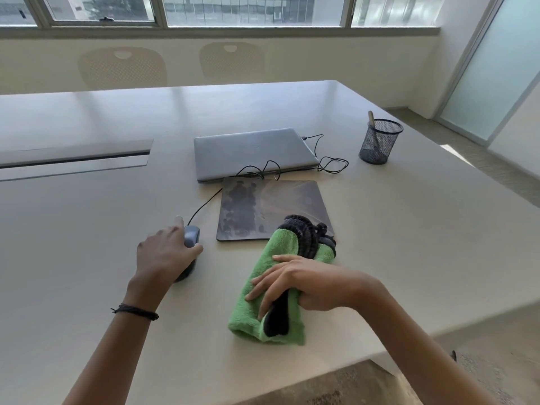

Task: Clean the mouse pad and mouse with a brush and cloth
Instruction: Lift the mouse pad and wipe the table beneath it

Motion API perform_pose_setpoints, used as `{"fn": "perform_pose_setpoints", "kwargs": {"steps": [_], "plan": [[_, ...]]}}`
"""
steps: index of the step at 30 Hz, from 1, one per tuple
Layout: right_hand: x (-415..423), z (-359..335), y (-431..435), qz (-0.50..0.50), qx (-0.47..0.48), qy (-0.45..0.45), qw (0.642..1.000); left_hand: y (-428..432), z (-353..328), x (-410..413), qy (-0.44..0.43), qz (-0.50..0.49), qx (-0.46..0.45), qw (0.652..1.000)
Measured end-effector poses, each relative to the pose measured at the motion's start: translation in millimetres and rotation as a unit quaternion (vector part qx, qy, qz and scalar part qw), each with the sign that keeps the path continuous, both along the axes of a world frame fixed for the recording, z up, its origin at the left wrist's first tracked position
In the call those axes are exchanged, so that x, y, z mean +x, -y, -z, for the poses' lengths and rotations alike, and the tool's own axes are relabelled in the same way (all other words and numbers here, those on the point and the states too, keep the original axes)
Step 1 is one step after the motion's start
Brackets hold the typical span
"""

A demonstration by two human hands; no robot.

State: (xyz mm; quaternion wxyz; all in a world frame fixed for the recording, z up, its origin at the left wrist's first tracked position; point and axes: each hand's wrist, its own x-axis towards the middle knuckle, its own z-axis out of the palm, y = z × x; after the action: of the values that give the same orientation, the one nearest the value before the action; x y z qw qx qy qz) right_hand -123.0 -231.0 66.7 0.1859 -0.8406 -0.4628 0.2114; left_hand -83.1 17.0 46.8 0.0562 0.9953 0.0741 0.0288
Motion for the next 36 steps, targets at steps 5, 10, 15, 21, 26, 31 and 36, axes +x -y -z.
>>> {"fn": "perform_pose_setpoints", "kwargs": {"steps": [5,10,15,21,26,31,36], "plan": [[-3,-4,36,0.066,-0.009,-0.013,0.998,4,5,-2,-0.011,0.003,0.021,1.000],[-8,-4,75,0.125,0.000,-0.022,0.992,8,1,-3,-0.040,0.001,0.033,0.999],[0,-5,108,0.285,0.113,0.063,0.950,30,-7,-1,0.015,0.098,0.013,0.995],[13,14,124,0.510,-0.020,0.165,0.844,80,-2,15,-0.020,0.277,-0.068,0.958],[-2,19,119,0.495,0.006,0.146,0.856,105,12,35,-0.148,0.317,-0.157,0.924],[-22,17,107,0.456,0.037,0.142,0.878,114,20,50,-0.115,0.331,-0.080,0.933],[-40,9,92,0.394,0.068,0.094,0.912,107,20,58,-0.143,0.359,-0.051,0.921]]}}
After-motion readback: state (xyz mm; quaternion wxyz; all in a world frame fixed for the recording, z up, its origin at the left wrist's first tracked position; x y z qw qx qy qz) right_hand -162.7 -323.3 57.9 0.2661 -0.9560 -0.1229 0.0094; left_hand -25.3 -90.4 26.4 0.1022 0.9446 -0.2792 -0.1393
